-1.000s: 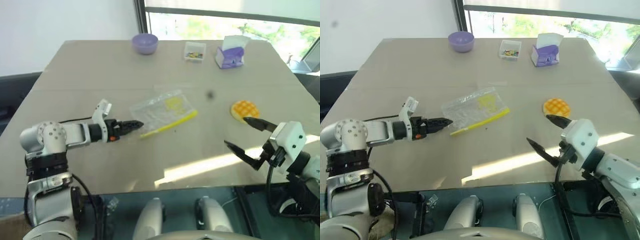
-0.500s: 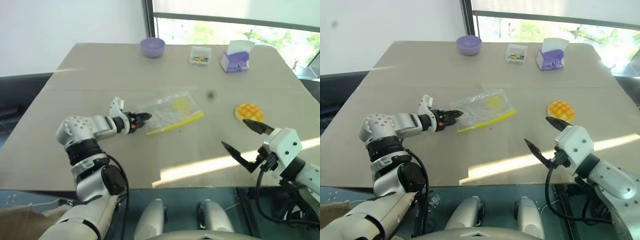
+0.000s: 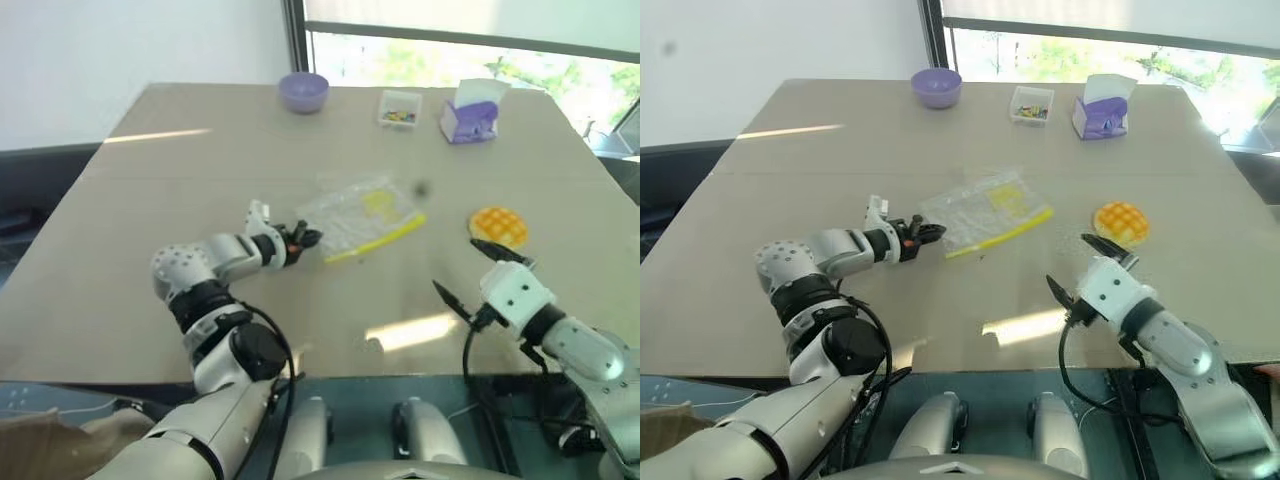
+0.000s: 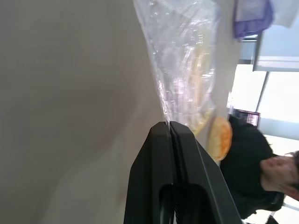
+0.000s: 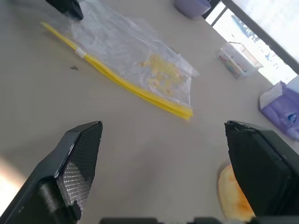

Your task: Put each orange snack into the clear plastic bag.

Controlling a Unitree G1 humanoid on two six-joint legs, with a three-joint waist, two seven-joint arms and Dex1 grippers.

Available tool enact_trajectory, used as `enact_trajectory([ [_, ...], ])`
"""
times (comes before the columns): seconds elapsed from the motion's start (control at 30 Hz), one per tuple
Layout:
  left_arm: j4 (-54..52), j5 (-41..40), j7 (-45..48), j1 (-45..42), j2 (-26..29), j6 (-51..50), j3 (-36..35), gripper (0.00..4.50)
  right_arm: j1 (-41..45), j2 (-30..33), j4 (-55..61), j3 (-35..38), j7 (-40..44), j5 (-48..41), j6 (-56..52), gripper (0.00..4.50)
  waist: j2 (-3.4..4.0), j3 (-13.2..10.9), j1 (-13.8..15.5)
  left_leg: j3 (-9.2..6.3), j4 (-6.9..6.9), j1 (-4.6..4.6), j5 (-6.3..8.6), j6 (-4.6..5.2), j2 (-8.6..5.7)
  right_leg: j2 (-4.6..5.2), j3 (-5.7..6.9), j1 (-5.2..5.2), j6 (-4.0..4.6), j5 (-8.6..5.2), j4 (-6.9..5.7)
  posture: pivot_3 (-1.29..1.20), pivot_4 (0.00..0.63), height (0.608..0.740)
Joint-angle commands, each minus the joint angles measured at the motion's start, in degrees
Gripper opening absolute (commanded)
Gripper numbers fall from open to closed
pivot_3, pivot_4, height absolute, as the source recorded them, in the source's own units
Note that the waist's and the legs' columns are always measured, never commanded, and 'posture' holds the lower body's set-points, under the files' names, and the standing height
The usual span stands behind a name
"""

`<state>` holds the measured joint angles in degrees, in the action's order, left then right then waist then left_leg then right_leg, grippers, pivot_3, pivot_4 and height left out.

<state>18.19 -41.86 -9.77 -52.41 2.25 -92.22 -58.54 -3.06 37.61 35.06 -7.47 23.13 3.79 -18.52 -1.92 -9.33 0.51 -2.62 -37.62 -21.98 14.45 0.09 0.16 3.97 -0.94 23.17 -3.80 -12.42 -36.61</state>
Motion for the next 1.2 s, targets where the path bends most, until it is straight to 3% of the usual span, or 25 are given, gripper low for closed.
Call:
enact_trajectory([
  [0.03, -3.5, -9.0, -7.1, -3.6, -1.4, -0.3, -3.1, 0.08, 5.0, -2.2, -10.2, -5.7, -2.8, 8.1, 8.1, 4.50, -0.09, -0.1, -0.3, 0.00, 0.01, -0.02, -0.05, -0.09, 0.00, 0.00, -0.01, 0.02, 0.00, 0.00, 0.00, 0.00, 0.150, 0.740],
  [0.23, -3.8, -19.0, -18.3, -6.2, -3.6, -0.3, -5.8, 0.08, 15.7, -7.6, -29.4, -11.2, -7.2, 16.5, 17.5, 4.50, -0.13, -0.1, -1.3, 0.03, 0.11, -0.12, -0.16, -0.29, -0.04, 0.06, -0.04, 0.13, 0.01, 0.01, 0.08, 0.00, 0.150, 0.740],
  [0.47, -3.1, -27.8, -27.4, -6.9, -4.0, -0.3, -7.0, 0.08, 27.8, -16.1, -45.0, -13.1, -15.6, 24.0, 19.2, 4.50, -0.17, -0.2, -1.4, -0.01, 0.19, -0.04, -0.24, -0.43, -0.02, 0.02, -0.04, 0.14, 0.02, 0.02, 0.00, 0.00, 0.150, 0.740],
  [0.63, -3.0, -32.8, -31.4, -6.0, -4.0, 0.8, -6.2, 0.08, 32.8, -17.6, -53.6, -13.7, -19.8, 27.3, 21.4, 4.50, -0.19, -0.2, -1.2, -0.05, 0.19, -0.10, -0.25, -0.44, -0.06, 0.04, -0.01, 0.15, 0.02, 0.03, 0.06, 0.00, 0.150, 0.740],
  [0.7, -3.2, -34.7, -32.3, -5.3, -4.1, 1.7, -5.5, 0.03, 34.8, -18.2, -57.4, -13.9, -20.4, 27.1, 23.1, 4.24, -0.19, -0.2, -1.3, -0.07, 0.19, -0.13, -0.25, -0.44, -0.07, 0.05, 0.02, 0.15, 0.03, 0.03, 0.09, 0.00, 0.150, 0.740],
  [0.77, -3.4, -37.0, -33.5, -4.3, -4.1, 2.9, -4.4, 0.00, 36.2, -18.6, -60.2, -14.0, -20.8, 27.0, 24.8, 3.51, -0.19, -0.2, -1.3, -0.04, 0.19, -0.13, -0.25, -0.45, -0.07, 0.05, -0.01, 0.15, 0.02, 0.03, 0.10, 0.00, 0.150, 0.740],
  [1.03, -4.6, -49.6, -38.4, 1.9, -2.6, 10.6, 5.1, 0.00, 38.9, -18.7, -66.3, -13.9, -21.8, 27.5, 29.6, 0.04, -0.19, -0.2, -1.5, -0.02, 0.21, -0.11, -0.25, -0.45, -0.06, 0.05, -0.06, 0.15, 0.03, 0.04, 0.10, 0.00, 0.150, 0.740],
  [1.13, -4.2, -53.3, -37.6, 4.3, 0.1, 12.7, 9.8, 0.00, 39.2, -18.4, -66.4, -13.6, -21.5, 27.2, 30.5, 0.04, -0.18, -0.2, -1.5, -0.02, 0.21, -0.07, -0.25, -0.45, -0.05, 0.03, -0.06, 0.15, 0.04, 0.04, 0.05, 0.00, 0.150, 0.740],
  [1.2, -4.4, -52.6, -31.8, 5.5, 4.2, 11.7, 13.8, 0.00, 39.1, -18.6, -64.8, -12.6, -21.0, 26.2, 30.3, 0.04, -0.18, -0.2, -1.6, -0.01, 0.22, -0.06, -0.25, -0.45, -0.04, 0.02, -0.08, 0.15, 0.04, 0.04, 0.03, 0.00, 0.150, 0.740],
])
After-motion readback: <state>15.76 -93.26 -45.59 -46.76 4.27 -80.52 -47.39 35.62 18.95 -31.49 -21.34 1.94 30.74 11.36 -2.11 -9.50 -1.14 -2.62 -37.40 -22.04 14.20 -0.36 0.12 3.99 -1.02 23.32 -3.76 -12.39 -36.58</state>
